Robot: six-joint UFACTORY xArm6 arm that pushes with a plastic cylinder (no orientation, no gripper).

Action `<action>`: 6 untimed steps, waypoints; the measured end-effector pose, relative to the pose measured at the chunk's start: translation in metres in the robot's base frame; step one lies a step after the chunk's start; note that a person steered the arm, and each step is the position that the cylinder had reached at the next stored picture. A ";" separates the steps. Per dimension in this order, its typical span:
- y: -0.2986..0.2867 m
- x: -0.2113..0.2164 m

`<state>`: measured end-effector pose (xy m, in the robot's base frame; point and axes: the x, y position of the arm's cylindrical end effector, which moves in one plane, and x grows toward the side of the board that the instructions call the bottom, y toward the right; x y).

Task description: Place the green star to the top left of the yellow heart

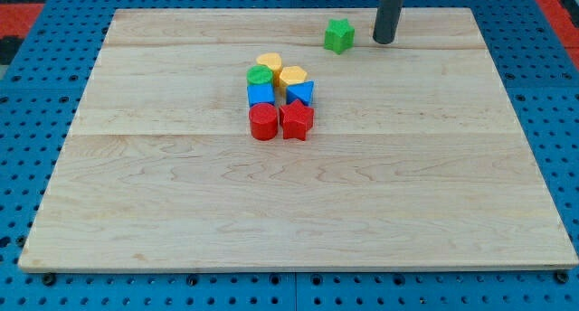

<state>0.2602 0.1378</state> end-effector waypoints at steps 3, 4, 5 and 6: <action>-0.128 -0.001; -0.163 0.002; -0.191 0.004; -0.215 -0.005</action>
